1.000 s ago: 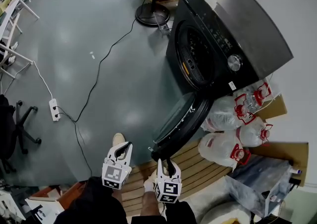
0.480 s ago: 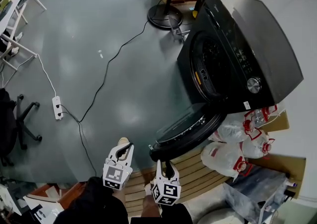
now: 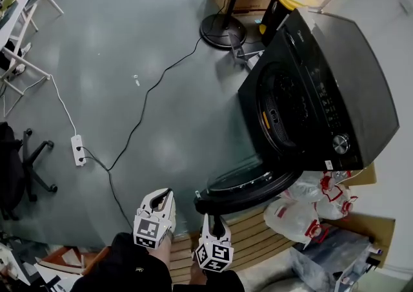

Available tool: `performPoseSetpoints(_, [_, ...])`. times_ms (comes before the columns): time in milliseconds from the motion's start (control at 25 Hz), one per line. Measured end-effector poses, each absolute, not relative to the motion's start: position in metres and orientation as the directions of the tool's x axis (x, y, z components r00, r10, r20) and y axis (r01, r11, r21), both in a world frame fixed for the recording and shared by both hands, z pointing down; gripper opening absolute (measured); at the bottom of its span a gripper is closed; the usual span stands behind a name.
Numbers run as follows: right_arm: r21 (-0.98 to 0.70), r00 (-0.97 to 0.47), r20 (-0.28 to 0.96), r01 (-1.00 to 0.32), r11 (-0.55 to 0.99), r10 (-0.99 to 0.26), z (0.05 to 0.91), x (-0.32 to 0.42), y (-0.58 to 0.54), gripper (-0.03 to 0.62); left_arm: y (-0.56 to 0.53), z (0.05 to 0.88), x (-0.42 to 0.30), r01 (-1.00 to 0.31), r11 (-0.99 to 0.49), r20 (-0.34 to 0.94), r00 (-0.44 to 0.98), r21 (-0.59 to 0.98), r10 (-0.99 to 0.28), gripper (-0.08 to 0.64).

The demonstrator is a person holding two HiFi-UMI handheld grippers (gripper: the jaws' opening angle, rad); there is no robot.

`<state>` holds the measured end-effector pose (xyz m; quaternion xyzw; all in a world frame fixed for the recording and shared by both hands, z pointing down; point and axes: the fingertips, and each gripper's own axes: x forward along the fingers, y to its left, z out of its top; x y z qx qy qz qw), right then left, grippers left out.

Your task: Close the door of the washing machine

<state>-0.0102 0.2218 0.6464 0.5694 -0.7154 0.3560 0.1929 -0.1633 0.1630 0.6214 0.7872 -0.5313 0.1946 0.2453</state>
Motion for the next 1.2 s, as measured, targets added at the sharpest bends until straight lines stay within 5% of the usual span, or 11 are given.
performPoseSetpoints(1200, [-0.085, -0.174, 0.691, -0.983, 0.160, -0.702, 0.598, -0.053, 0.006, 0.061, -0.010, 0.548, -0.242, -0.906, -0.375, 0.547, 0.418, 0.195, -0.725, 0.025])
